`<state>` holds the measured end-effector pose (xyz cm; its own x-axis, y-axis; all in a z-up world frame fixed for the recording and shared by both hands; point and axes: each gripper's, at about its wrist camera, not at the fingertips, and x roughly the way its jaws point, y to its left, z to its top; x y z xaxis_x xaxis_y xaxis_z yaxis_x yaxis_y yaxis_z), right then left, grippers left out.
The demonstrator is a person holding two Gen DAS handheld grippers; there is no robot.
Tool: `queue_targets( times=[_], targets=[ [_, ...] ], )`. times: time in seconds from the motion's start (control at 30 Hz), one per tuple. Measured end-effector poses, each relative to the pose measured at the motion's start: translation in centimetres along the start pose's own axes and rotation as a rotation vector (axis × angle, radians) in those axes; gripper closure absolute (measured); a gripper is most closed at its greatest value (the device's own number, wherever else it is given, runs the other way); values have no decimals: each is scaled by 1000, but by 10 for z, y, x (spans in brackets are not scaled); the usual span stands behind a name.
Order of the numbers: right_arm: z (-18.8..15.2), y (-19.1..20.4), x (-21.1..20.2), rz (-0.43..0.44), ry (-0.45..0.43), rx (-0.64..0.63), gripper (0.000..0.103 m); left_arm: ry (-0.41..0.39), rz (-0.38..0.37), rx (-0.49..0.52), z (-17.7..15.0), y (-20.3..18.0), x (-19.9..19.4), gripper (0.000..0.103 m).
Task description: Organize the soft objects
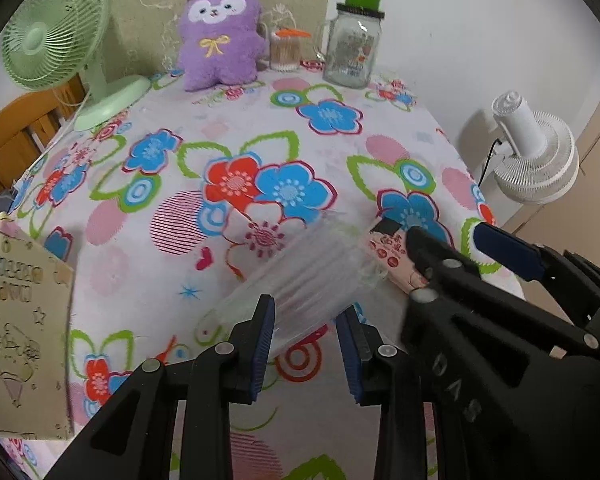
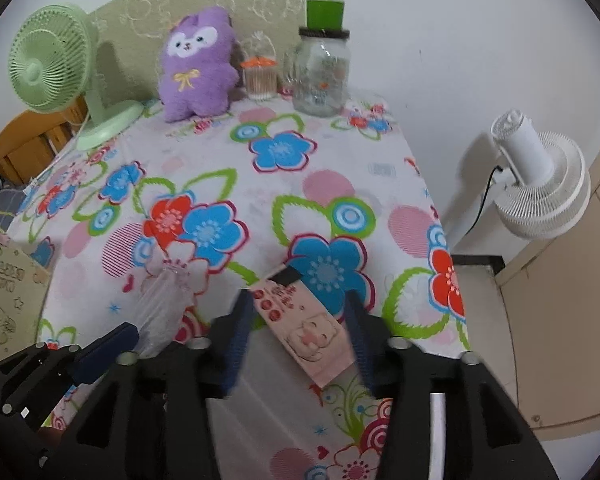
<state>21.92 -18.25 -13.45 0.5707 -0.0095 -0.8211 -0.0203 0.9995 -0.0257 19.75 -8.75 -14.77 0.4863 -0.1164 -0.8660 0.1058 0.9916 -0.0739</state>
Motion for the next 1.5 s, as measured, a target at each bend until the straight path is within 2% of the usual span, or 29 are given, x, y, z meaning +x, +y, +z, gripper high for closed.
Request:
queue_targets(
  times=[0.07, 0.2, 0.33, 0.5, 0.6, 0.67, 0.73, 0.87, 1.03, 1.27, 1.5],
  targets=[
    [-2, -2, 6, 9, 11, 2, 44, 7, 12, 15, 1, -5, 5, 71],
    [-3, -7, 16, 1, 24, -8, 30, 13, 43, 38, 2, -12, 15, 71],
    [-2, -10, 31, -13, 45, -25, 22, 45, 58, 40, 3, -12, 27, 71],
    [-2, -18, 54, 5, 86, -2, 19, 27, 122, 72, 5, -13, 33, 67],
    [0, -21, 59, 9, 90, 2, 13, 32, 129, 85, 8, -14, 36, 54],
    [2, -22, 62, 13, 94, -9, 12, 34, 137, 92, 10, -15, 38, 32],
    [5, -22, 65, 13, 102, -26, 9, 29, 150, 98, 11, -16, 38, 26],
    [7, -24, 68, 29, 110, -24, 8, 4, 177, 129, 12, -19, 36, 17],
    [7, -26, 71, 47, 113, -10, 8, -11, 202, 151, 14, -20, 35, 14],
    [8, -27, 73, 63, 122, 4, 9, 17, 217, 150, 20, -16, 49, 11],
    [10, -28, 74, 90, 137, 11, 10, 19, 197, 168, 25, -15, 52, 12]
  ],
)
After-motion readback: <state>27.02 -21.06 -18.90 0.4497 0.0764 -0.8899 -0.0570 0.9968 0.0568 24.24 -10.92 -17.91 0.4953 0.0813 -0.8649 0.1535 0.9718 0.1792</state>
